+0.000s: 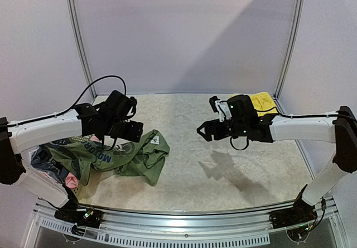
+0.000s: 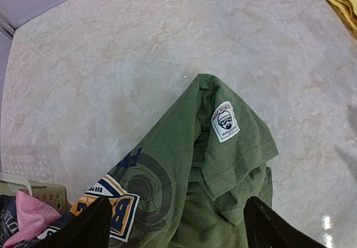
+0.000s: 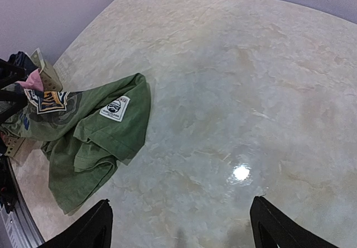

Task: Fold and stack the mixed laundry pile
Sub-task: Adjust the crumpled tank top at the center of the board.

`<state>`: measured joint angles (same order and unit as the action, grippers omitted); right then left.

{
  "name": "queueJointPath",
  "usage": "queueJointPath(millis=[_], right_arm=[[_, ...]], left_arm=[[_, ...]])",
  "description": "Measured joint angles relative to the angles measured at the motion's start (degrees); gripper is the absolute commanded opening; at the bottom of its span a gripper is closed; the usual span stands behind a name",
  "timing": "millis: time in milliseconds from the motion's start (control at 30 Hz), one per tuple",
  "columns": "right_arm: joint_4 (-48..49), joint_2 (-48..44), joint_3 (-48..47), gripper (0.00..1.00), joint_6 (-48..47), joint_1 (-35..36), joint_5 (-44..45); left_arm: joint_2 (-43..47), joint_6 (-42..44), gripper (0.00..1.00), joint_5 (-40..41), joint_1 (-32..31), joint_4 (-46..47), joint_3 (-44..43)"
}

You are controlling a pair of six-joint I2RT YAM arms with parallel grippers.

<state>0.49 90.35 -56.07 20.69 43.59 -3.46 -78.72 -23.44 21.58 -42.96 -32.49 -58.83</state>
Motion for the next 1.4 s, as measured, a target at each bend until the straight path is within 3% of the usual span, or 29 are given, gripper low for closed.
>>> queueJointPath(millis=[200, 400, 633, 767, 933, 1000, 1133, 1167, 1400], right_arm=[[-1.77, 7.45, -5.49, 0.86, -0.44, 4.2, 0.83], [-3.52, 10.4, -6.23, 0.85, -0.39, 4.9, 1.49], [-4.55, 10.43, -6.19, 0.86, -0.44, 4.9, 4.98], [-4.85, 10.43, -6.16, 0.86, -0.61, 4.9, 6.1], [-5.6, 10.43, -6.16, 0.86, -1.4, 4.9, 6.69], [-5.75, 10.43, -6.16, 0.86, -1.68, 4.9, 7.23], [-6.25, 10.47, -6.16, 0.86, -2.03, 4.9, 8.26], [-6.34, 10.54, -6.16, 0.87, -2.12, 4.9, 8.48], [-7.13, 11.08, -6.16, 0.87, -2.89, 4.9, 10.47]], left_arm=[[-1.03, -0.13, 0.76, -0.5, -0.55, 0.59, 2.75], [-8.85, 0.28, 0.59, -4.04, -0.61, 4.46, 2.4], [-16.9, -0.04, 0.57, -7.63, -0.66, 4.26, -1.4], [-17.14, -0.74, 0.52, -9.25, -0.66, 3.89, -1.6], [-17.14, -1.97, 0.52, -11.13, -0.66, 3.69, -1.53], [-17.2, -2.27, 0.42, -11.58, -0.66, 3.69, -1.51], [-18.27, -2.54, 0.05, -12.22, -0.66, 4.04, -1.42], [-18.69, -2.73, 0.0, -12.41, -0.66, 4.26, -1.42], [-20.35, -2.45, 0.0, -15.19, -0.72, 6.32, -1.4]])
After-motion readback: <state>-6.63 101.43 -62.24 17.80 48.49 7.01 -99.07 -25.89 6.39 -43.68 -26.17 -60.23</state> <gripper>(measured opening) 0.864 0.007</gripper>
